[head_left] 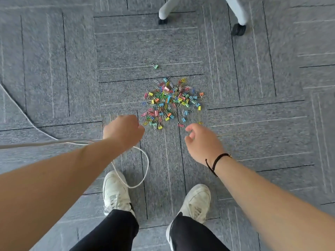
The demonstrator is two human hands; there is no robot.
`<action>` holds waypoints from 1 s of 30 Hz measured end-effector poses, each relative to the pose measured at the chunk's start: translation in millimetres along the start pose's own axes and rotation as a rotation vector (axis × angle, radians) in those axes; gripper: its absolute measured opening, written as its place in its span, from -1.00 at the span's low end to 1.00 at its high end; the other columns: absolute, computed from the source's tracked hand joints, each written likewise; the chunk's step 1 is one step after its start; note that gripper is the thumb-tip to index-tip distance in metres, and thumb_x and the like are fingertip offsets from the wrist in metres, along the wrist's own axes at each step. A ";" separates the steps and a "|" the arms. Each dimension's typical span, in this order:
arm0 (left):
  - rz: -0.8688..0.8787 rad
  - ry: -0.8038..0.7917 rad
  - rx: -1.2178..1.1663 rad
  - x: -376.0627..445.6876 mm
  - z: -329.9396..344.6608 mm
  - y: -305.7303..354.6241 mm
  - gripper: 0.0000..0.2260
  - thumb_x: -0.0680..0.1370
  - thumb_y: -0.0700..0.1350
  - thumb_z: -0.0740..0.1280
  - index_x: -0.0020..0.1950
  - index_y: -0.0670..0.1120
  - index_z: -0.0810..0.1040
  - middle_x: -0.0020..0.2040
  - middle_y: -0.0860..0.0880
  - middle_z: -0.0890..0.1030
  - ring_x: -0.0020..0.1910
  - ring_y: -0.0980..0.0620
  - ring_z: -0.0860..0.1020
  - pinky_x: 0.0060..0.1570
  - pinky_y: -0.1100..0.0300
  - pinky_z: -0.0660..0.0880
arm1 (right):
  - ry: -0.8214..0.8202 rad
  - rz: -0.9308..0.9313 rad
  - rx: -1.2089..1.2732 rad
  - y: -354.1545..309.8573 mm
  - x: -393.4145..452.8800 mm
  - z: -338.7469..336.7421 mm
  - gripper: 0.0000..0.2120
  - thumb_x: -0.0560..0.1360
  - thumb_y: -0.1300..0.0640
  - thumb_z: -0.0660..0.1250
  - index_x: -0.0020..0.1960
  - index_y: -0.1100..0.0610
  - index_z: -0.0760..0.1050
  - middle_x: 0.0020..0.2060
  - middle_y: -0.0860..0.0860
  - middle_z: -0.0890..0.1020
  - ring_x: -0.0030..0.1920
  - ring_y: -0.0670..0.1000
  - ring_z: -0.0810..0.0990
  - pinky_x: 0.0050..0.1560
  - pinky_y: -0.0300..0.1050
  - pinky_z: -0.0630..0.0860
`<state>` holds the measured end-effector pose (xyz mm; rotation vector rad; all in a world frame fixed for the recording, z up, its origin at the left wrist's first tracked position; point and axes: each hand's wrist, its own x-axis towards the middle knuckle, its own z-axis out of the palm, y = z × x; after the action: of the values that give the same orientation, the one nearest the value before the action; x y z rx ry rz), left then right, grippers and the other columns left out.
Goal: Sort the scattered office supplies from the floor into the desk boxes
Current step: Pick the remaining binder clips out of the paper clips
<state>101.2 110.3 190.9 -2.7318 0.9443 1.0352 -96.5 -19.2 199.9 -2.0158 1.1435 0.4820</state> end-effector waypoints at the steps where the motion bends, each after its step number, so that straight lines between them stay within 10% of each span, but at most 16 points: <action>1: 0.030 -0.004 0.006 15.6 17.0 0.3 -0.84 0.60 -0.03 0.21 -0.05 0.03 0.58 -0.19 0.03 0.63 -0.29 0.06 0.59 -0.41 0.24 0.43 | 0.003 -0.021 -0.007 9.1 15.0 9.6 -0.71 0.63 0.11 0.23 0.35 0.04 0.44 0.19 -0.01 0.57 -0.16 -0.04 0.55 -0.08 -0.09 0.51; 8: 0.254 -0.040 -0.025 112.9 124.3 3.0 -0.74 0.51 -0.10 0.42 0.17 0.10 0.54 0.17 0.09 0.59 -0.05 0.08 0.61 -0.13 0.05 0.66 | 0.052 -0.102 -0.132 97.7 104.2 67.0 -0.70 0.59 0.11 0.31 0.32 0.01 0.45 0.21 -0.04 0.54 -0.07 -0.03 0.59 0.00 -0.02 0.57; 19: 0.613 -0.012 -0.129 190.8 132.0 0.5 -0.83 0.55 -0.09 0.40 0.09 0.10 0.50 0.01 0.20 0.50 -0.08 0.26 0.53 -0.19 0.39 0.52 | 0.014 -0.496 -0.407 104.9 216.0 76.7 -0.67 0.49 0.25 0.35 0.20 0.02 0.44 0.07 -0.07 0.47 -0.14 0.03 0.58 -0.12 0.03 0.56; 22: 0.474 -0.124 -0.485 193.6 113.1 16.5 -0.99 0.59 -0.11 0.37 -0.02 -0.03 0.57 -0.10 0.02 0.64 -0.17 0.13 0.60 -0.18 0.29 0.57 | -0.042 -0.509 -0.469 97.2 222.1 68.0 -0.69 0.49 0.22 0.36 0.19 -0.01 0.44 0.11 -0.07 0.49 -0.14 -0.02 0.56 -0.05 0.01 0.56; 26: 0.016 -0.520 -1.376 189.0 103.2 22.6 -0.70 0.65 0.00 0.22 0.02 -0.22 0.60 -0.09 -0.21 0.66 -0.16 -0.12 0.62 -0.11 0.03 0.56 | -0.065 -0.483 -0.473 100.7 210.1 71.3 -0.70 0.59 0.18 0.29 0.30 0.00 0.46 0.15 -0.06 0.54 -0.02 -0.06 0.54 0.03 -0.10 0.53; 30: -0.047 -0.775 -1.481 178.8 116.0 6.2 -0.54 0.56 0.13 0.20 0.08 -0.27 0.60 0.02 -0.27 0.67 -0.06 -0.18 0.65 0.02 -0.02 0.56 | -0.105 -0.511 -0.520 106.5 210.8 79.6 -0.61 0.63 0.19 0.21 0.43 -0.06 0.41 0.24 -0.08 0.53 -0.02 -0.08 0.54 0.03 -0.18 0.48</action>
<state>135.1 43.2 -8.6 -2.3211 -0.2103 3.3361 -72.1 -110.6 -30.7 -2.5795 0.4234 0.6512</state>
